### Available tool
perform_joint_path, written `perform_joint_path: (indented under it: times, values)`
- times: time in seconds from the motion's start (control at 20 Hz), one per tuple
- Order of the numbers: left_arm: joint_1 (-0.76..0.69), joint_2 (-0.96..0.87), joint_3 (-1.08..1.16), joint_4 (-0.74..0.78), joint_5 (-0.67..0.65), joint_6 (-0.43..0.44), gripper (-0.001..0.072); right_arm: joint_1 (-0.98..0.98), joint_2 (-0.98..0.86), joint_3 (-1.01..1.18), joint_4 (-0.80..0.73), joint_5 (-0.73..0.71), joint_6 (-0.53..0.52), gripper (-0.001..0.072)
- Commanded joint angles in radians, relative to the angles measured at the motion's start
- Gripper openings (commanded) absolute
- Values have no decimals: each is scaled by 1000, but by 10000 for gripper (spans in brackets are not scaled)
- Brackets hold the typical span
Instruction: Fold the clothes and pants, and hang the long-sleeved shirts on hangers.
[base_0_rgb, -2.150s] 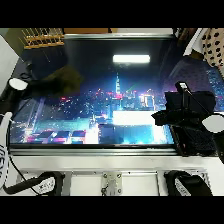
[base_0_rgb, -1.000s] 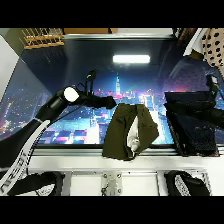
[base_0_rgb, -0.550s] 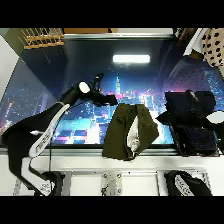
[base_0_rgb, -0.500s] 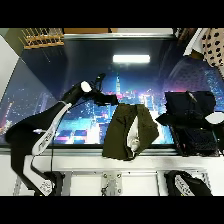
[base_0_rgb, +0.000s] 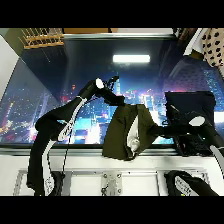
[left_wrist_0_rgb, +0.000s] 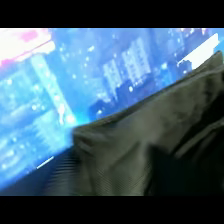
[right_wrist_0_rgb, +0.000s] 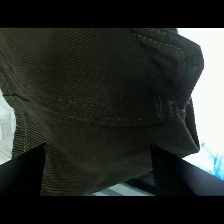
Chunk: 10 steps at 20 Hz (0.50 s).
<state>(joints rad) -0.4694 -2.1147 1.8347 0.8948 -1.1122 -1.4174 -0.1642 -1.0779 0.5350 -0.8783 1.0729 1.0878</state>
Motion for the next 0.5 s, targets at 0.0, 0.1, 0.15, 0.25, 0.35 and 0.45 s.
perform_joint_path:
  times: [0.0, 0.1, 0.15, 0.25, 0.35, 0.45]
  values:
    - [13, -29, 47, 3, -32, -30, 17, 61, -47, -2, 0, -77, -4, 302]
    - [47, -24, 47, 4, -71, -31, 18, 56, -47, 24, -1, -114, 10, 26]
    - [71, -15, 46, 4, -100, -31, 18, 51, -47, 55, -3, -116, 16, 26]
    - [124, 48, 10, 6, -137, -29, 17, 50, -49, 158, -18, -117, 27, 25]
    - [162, 171, -111, 31, -117, -19, 17, 54, -80, 307, -19, -140, 27, 24]
    - [175, 325, -288, 97, -95, -19, 17, 56, -160, 470, -19, -150, 27, 24]
